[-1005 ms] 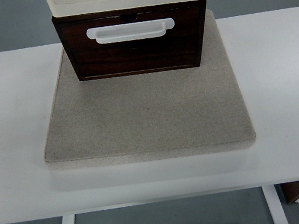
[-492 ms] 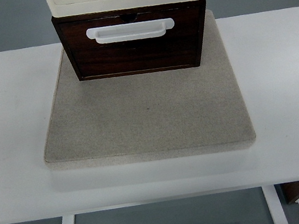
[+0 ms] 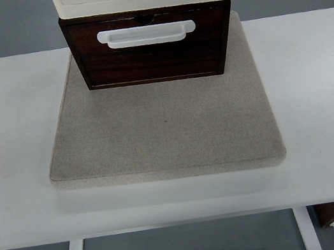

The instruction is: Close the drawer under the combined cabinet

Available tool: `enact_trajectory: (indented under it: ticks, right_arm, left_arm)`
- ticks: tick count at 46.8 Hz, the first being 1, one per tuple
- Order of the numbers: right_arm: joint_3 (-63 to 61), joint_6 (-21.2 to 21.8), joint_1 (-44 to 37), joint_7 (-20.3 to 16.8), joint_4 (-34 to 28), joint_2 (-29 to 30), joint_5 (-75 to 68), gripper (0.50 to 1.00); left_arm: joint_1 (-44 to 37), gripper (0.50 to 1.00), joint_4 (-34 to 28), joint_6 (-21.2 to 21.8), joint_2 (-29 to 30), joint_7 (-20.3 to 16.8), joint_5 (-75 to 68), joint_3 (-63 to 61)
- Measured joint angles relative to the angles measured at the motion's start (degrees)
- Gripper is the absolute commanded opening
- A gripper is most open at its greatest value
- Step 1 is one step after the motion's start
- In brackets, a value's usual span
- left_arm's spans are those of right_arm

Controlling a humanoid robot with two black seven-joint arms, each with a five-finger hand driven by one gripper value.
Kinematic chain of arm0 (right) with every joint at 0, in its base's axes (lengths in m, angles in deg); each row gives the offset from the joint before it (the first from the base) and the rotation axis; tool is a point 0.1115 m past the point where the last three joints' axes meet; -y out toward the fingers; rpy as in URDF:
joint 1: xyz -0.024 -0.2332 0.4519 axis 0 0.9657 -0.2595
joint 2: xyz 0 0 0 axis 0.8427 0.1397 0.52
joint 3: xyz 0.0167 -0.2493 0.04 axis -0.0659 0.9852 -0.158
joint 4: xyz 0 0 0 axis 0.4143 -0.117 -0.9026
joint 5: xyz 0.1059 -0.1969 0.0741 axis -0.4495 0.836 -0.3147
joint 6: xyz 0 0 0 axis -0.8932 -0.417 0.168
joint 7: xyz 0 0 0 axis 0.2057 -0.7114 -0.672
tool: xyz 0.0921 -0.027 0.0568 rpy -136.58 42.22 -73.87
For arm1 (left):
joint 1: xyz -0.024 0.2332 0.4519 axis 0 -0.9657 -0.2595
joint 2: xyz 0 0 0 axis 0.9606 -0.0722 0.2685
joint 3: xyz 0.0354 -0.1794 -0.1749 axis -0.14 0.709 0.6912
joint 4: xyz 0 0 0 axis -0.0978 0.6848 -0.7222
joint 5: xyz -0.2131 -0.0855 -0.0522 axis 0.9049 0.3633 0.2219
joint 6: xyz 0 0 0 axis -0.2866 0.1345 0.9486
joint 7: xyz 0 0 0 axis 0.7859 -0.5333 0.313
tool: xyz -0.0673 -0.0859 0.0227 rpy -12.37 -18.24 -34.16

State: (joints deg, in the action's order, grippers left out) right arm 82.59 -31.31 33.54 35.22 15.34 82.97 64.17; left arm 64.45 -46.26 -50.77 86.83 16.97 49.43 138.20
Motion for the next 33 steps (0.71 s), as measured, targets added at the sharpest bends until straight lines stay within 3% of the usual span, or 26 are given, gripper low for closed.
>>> enact_trajectory:
  ticks: [7, 18, 33]
  right_arm:
    - [-0.05, 0.00, 0.00, 0.00, 0.00, 0.00, 0.04, 0.952]
    - [-0.05, 0.01, 0.00, 0.00, 0.00, 0.00, 0.00, 0.952]
    - [0.03, 0.01, 0.08, 0.00, 0.00, 0.00, -0.09, 0.952]
  left_arm:
    - [-0.19, 0.994, -5.12, 2.76, -0.34, 0.36, 0.11, -0.15]
    - [-2.39, 0.996, -13.37, 2.98, -2.65, 0.62, 0.32, -0.09]
    - [-9.68, 0.994, -14.57, 3.15, -5.00, 0.51, 6.79, -0.06]
